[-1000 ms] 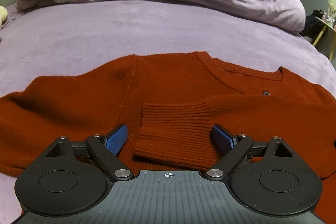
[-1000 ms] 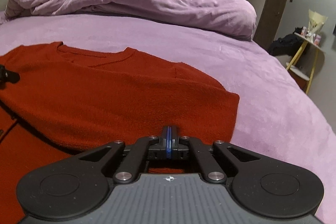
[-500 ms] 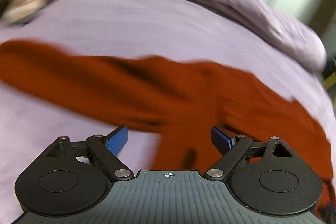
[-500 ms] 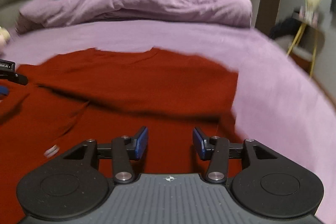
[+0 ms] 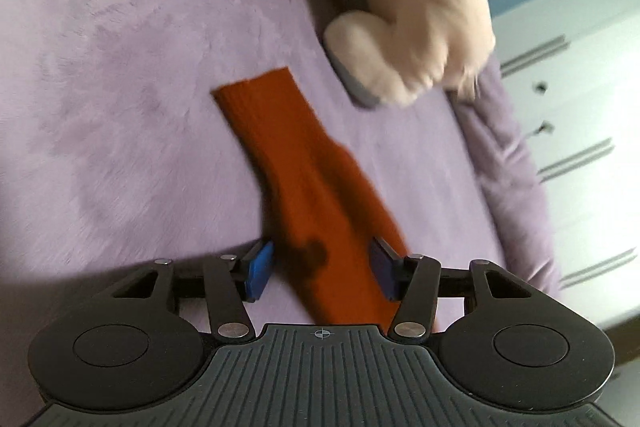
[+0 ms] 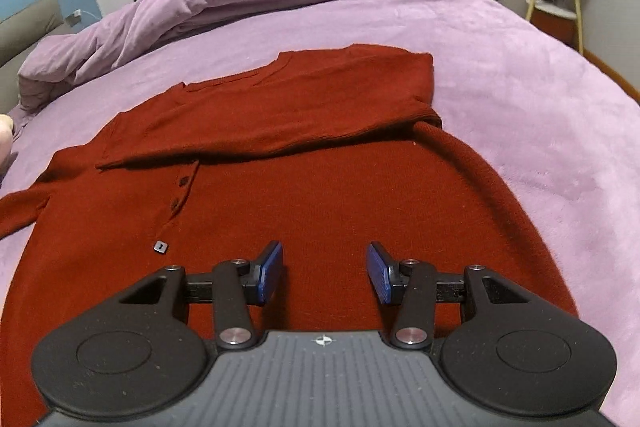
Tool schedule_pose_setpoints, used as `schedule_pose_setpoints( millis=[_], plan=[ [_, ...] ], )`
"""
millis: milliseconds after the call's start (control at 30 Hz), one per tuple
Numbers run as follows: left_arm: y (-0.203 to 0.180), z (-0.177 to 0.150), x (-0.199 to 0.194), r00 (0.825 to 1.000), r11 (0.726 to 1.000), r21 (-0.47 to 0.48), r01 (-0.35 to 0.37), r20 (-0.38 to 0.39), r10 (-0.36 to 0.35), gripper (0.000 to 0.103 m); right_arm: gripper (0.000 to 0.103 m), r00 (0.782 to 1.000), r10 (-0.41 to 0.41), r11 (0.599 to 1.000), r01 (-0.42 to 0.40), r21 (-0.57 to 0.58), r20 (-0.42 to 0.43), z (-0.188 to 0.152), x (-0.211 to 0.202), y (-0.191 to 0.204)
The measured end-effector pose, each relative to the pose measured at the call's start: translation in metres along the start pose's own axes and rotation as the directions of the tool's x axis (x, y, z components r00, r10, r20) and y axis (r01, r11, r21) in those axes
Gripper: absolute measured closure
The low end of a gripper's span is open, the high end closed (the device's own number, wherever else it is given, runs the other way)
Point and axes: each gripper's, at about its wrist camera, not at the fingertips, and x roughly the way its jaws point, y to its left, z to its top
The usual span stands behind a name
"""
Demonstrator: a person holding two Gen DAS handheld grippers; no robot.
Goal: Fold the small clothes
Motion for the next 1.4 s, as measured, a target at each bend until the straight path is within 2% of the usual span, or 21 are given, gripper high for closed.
schedule_pose_setpoints(
  millis=[33,100,233,333,433,500,533,600,633,700,767,833,867,967,1100,1167,1233,1267,1333,1367,1400],
  plan=[
    [0.005,0.005,0.004,1.0,0.999,-0.048,0.021,0.002,-0.021,0.056,0.057,1.0,-0.005,1.0,0.005,0.002,-0.006,0.001,0.001,0.002],
    [0.015,0.011,0.013,0.999,0.99,-0.138,0.035,-0.007,-0.036,0.093,0.057,1.0,-0.015,1.0,0.015,-0.006,-0.011,0.002,0.003,0.006],
    [0.027,0.017,0.019,0.996,0.971,-0.231,0.071,-0.031,-0.08,0.094,0.057,1.0,-0.02,0.999,0.019,-0.032,-0.013,0.004,0.004,0.014],
    [0.008,0.015,0.004,0.994,0.986,-0.126,0.105,-0.02,-0.108,0.095,0.057,1.0,-0.019,0.999,0.019,-0.042,-0.003,0.005,0.003,0.015],
    [-0.041,0.0,-0.018,0.976,0.976,0.042,0.215,-0.03,-0.214,0.095,0.057,1.0,-0.013,0.999,0.013,-0.032,0.009,0.008,0.0,0.012],
    [-0.09,-0.025,-0.037,0.949,0.93,0.191,0.314,-0.074,-0.306,0.095,0.057,1.0,-0.005,1.0,0.005,-0.017,0.025,0.01,-0.003,0.008],
    [-0.115,-0.044,-0.046,0.93,0.894,0.257,0.367,-0.112,-0.35,0.095,0.057,0.999,0.001,1.0,0.0,-0.009,0.036,0.011,-0.006,0.006],
    [-0.164,-0.09,-0.059,0.879,0.803,0.358,0.476,-0.214,-0.426,0.095,0.057,0.998,0.01,1.0,-0.01,0.008,0.058,0.013,-0.01,0.002],
    [-0.187,-0.12,-0.063,0.846,0.747,0.398,0.532,-0.279,-0.454,0.095,0.057,0.998,0.015,1.0,-0.016,0.018,0.064,0.014,-0.012,-0.001],
    [-0.219,-0.176,-0.065,0.812,0.664,0.469,0.582,-0.374,-0.448,0.094,0.057,0.997,0.029,0.999,-0.032,0.043,0.073,0.015,-0.014,-0.005],
    [-0.239,-0.238,-0.061,0.799,0.575,0.556,0.6,-0.454,-0.395,0.091,0.057,0.995,0.046,0.996,-0.052,0.071,0.083,0.017,-0.018,-0.009],
    [-0.242,-0.292,-0.048,0.807,0.523,0.621,0.584,-0.517,-0.287,0.082,0.057,0.994,0.057,0.994,-0.066,0.085,0.097,0.018,-0.022,-0.013],
    [-0.239,-0.309,-0.041,0.813,0.518,0.64,0.568,-0.533,-0.233,0.079,0.057,0.993,0.062,0.993,-0.071,0.089,0.101,0.019,-0.023,-0.015],
    [-0.215,-0.336,-0.028,0.838,0.558,0.669,0.491,-0.537,-0.093,0.069,0.057,0.993,0.085,0.991,-0.092,0.096,0.081,0.024,-0.022,-0.023],
    [-0.185,-0.326,-0.035,0.89,0.581,0.72,0.379,-0.456,-0.016,0.051,0.057,0.986,0.159,0.978,-0.163,0.127,0.042,0.033,-0.007,-0.03],
    [-0.173,-0.314,-0.04,0.911,0.583,0.743,0.33,-0.412,0.01,0.05,0.057,0.973,0.231,0.955,-0.23,0.185,0.019,0.041,0.007,-0.03],
    [-0.165,-0.305,-0.045,0.92,0.594,0.749,0.294,-0.39,0.037,0.05,0.052,0.948,0.317,0.92,-0.31,0.239,0.008,0.051,0.026,-0.026],
    [-0.162,-0.299,-0.046,0.922,0.603,0.746,0.282,-0.384,0.044,0.049,0.044,0.929,0.371,0.899,-0.359,0.251,0.001,0.056,0.038,-0.021],
    [-0.158,-0.287,-0.051,0.927,0.612,0.746,0.263,-0.371,0.053,0.048,0.039,0.899,0.438,0.876,-0.418,0.24,-0.034,0.066,0.063,-0.008],
    [-0.155,-0.285,-0.053,0.931,0.612,0.75,0.25,-0.36,0.061,0.048,0.039,0.897,0.438,0.883,-0.419,0.211,-0.054,0.071,0.074,0.002],
    [-0.149,-0.283,-0.055,0.934,0.608,0.755,0.243,-0.352,0.064,0.047,0.039,0.911,0.408,0.903,-0.392,0.175,-0.061,0.076,0.082,0.01]
  ],
)
